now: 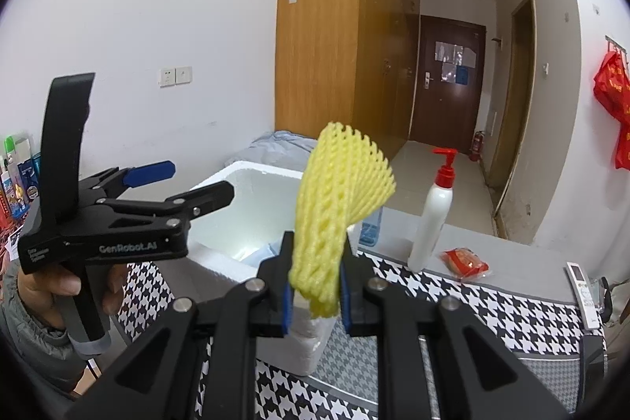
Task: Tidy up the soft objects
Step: 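Lower the blue mask into the foam box and open the left gripper, then move the yellow foam net over the foam box and open the right gripper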
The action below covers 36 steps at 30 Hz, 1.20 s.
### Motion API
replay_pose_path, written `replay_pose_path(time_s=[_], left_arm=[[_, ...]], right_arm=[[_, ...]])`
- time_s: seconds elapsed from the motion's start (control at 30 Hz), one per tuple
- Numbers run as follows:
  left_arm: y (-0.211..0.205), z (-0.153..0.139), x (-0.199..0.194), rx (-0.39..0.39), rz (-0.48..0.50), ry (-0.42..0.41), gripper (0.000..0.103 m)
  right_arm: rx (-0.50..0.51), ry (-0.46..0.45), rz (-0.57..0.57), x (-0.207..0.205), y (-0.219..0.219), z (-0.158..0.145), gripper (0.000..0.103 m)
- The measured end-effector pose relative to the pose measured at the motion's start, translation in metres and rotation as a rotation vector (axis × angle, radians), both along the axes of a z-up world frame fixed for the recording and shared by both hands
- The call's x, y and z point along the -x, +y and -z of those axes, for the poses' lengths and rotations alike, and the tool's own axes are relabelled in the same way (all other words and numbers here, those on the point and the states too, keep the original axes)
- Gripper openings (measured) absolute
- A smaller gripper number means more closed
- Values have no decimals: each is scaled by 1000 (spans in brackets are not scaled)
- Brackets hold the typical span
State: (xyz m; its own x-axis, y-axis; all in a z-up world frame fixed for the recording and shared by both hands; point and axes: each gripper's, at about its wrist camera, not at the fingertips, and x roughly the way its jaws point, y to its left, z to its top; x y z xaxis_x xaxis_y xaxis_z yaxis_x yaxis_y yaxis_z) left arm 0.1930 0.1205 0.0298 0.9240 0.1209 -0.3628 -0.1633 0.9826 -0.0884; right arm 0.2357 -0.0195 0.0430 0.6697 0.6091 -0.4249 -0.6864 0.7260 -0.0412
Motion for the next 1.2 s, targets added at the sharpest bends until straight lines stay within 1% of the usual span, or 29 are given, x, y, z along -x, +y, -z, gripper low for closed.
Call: replay_pose_path(time_s=[0.23,0.63,0.97,1.2], left_arm=[[5,-3,15,-34,-35,-31,102],[24,-1,36,-40,-66,-54,102],[37,2,50,-33,-109,-54,102],[41,3,54,-37,-114,-53,102]], right_arm=[[3,-2,-4,-2,11,0,22],[-16,-6,-10,-1,26,-4,22],[5,0,-38,-5,47,-4,22],[6,7,-38,-9,54,-2,22]])
